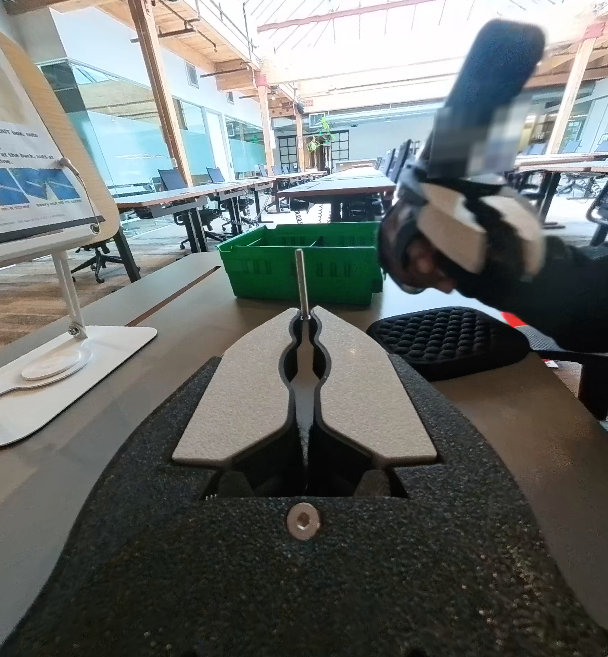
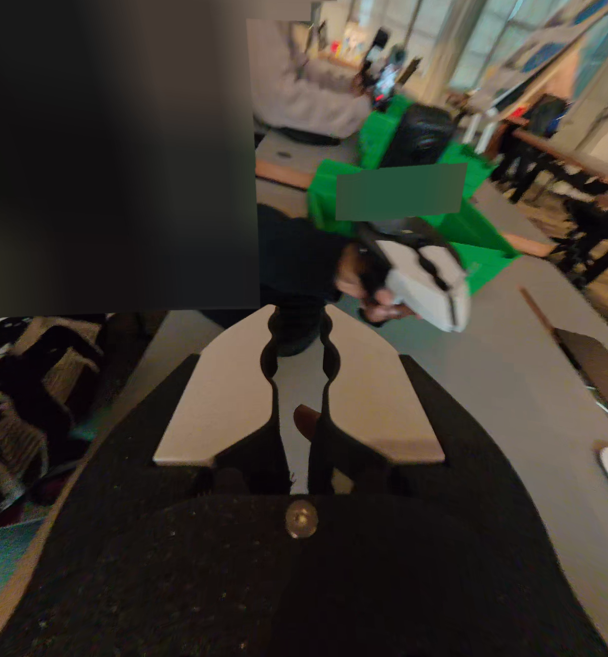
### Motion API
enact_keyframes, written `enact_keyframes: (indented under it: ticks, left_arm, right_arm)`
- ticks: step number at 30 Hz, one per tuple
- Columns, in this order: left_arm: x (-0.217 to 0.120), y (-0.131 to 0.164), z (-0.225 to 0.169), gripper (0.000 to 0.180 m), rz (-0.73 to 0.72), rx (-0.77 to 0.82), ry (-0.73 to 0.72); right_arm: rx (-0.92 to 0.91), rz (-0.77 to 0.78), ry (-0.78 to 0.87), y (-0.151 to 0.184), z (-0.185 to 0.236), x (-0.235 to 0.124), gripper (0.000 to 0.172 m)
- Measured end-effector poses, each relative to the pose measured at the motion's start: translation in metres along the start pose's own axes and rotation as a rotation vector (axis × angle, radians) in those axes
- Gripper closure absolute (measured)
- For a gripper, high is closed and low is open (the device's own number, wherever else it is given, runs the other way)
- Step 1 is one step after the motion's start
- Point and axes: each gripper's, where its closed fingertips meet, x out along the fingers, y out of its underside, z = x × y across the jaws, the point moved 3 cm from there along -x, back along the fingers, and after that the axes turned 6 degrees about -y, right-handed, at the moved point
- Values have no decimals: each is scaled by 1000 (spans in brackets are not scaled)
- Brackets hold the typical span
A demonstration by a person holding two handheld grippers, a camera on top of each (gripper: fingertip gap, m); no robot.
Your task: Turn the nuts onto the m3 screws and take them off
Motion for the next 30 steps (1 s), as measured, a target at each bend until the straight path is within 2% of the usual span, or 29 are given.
enact_keyframes:
  ticks: [3,7,10,13,21,24,30]
  left_arm:
    - [1,0,-1,178,3,8,7]
    - [1,-1,-3,178,3,20,10]
    - [1,-2,-3,178,1,26,6]
    - [1,-3,-3,179,0,28,5]
    - [2,-5,-6,178,-5,35,16]
    - [1,-7,-5,179,-12,33,13]
    - [-1,-8,-3,179,-17,27,9]
  right_arm:
    - [-7,111,-124,-1,45,26,153]
    - [-2,305,-260,13,112,66,153]
    - [44,463,-276,31,151,93,153]
    - [146,544,-274,47,182,113,153]
    - [354,754,-10,114,198,135,154]
    - [374,782,18,130,200,141,154]
    - [394,800,6,143,201,145,156]
